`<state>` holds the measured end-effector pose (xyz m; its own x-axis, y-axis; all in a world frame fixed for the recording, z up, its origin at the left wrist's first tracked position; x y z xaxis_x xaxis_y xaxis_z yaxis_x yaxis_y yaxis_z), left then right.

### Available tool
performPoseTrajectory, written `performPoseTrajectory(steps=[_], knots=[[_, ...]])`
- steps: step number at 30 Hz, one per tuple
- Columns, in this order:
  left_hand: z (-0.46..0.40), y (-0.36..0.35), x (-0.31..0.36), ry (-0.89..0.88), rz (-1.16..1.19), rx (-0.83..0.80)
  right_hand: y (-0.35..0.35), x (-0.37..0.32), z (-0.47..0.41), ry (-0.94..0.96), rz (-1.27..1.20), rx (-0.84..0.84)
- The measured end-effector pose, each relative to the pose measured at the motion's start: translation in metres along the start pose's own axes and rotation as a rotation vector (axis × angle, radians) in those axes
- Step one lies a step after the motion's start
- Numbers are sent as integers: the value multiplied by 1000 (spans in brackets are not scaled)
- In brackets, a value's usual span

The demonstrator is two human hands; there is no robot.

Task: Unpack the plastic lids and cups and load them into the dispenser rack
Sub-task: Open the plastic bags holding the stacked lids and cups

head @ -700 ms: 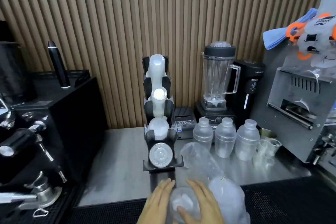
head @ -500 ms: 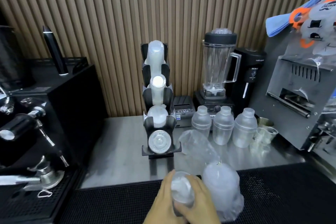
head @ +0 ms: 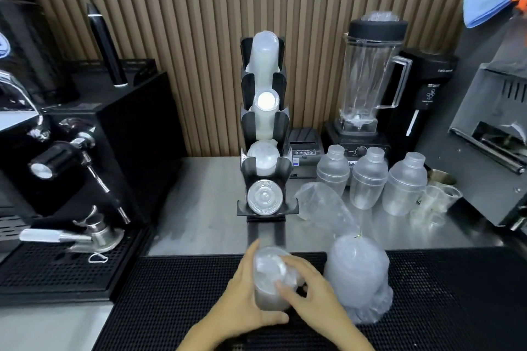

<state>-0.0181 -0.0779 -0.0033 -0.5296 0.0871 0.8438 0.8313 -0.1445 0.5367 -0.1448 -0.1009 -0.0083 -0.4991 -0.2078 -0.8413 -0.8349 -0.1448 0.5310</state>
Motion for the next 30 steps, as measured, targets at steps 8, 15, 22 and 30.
performPoseTrajectory(steps=[8,15,22,30], knots=[[-22,18,15,-231,-112,42,5,-2,-12,60,172,-112],[-28,10,27,-391,-350,45,44,-19,-20,80,317,174],[-14,27,20,-338,-119,39,119,-35,-28,26,138,492],[-35,23,49,-138,-46,-148,135,-131,-37,355,-249,439]])
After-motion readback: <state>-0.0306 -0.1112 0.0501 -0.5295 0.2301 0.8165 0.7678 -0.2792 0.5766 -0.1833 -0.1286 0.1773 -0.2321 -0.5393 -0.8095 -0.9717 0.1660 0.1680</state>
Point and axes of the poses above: each hand's wrist, its own z-axis away from the middle knuckle, its own y-axis out of the back of the hand, x = y × z, the point moved 8 cm from there along -z, towards the middle knuckle, and after that the axes turned 4 degrees about x, right-handed, at the moved point
